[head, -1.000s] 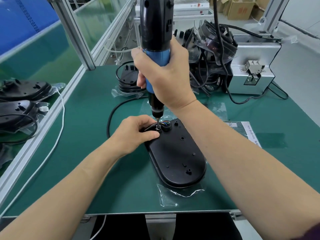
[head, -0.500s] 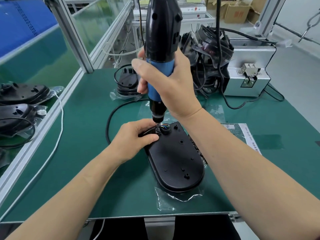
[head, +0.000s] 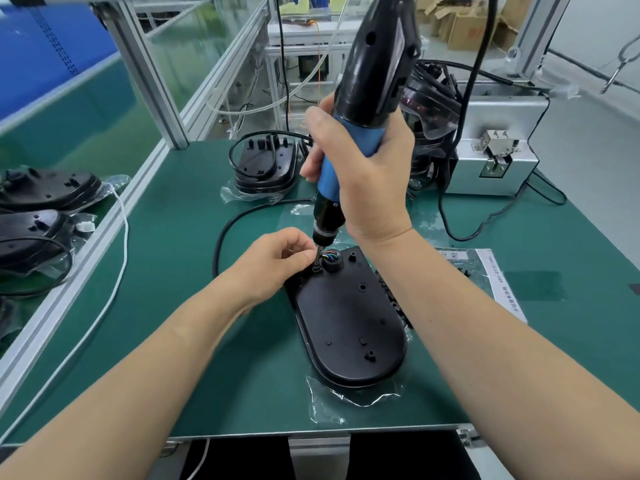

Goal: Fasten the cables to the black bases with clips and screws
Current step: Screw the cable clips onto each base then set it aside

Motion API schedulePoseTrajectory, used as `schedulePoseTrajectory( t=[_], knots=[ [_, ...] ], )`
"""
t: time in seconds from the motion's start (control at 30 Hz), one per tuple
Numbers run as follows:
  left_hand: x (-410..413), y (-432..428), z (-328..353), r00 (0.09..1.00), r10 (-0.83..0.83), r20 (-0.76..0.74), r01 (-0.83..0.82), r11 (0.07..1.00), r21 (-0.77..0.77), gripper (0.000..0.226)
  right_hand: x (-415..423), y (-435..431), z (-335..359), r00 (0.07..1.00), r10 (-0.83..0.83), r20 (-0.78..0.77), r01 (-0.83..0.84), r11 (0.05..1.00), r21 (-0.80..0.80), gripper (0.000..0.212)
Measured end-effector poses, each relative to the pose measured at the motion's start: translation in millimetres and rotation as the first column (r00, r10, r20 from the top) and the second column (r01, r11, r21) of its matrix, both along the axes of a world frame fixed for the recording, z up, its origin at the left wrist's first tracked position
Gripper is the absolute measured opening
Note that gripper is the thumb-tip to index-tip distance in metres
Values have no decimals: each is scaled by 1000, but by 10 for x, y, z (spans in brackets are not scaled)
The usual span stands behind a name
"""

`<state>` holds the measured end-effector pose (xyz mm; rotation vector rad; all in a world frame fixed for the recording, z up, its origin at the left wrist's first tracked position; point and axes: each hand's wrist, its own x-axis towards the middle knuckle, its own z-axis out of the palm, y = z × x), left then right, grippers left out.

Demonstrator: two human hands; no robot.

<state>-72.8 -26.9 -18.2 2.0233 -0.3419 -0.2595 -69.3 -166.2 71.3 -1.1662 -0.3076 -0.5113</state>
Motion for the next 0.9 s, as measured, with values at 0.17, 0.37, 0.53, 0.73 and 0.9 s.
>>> schedulePoseTrajectory(
  t=[0.17, 0.37, 0.53, 0.73, 0.9],
  knots=[
    [-11, -11, -2, 999, 7, 53, -8, 1000, 11, 16, 16, -71, 70, 997, -67, 37, 64, 994, 94, 26],
    [-33, -39, -83, 993, 9, -119, -30, 984, -173, 11, 38, -142, 53, 993, -113, 35, 108, 985, 136, 22],
    [14, -23, -66, 978, -7, -210, -42, 974, -225, 15, 33, -152, 88, 993, -114, 17, 109, 978, 176, 15],
    [53, 78, -6, 966, -70, -247, 11, 972, -233, 9, 32, -286, 152, 992, -121, 33, 116, 984, 138, 17],
    [8, 196, -6, 993, -29, -112, 23, 998, -53, 9, 120, -848, 181, 976, -168, -136, 188, 972, 143, 25]
  ],
)
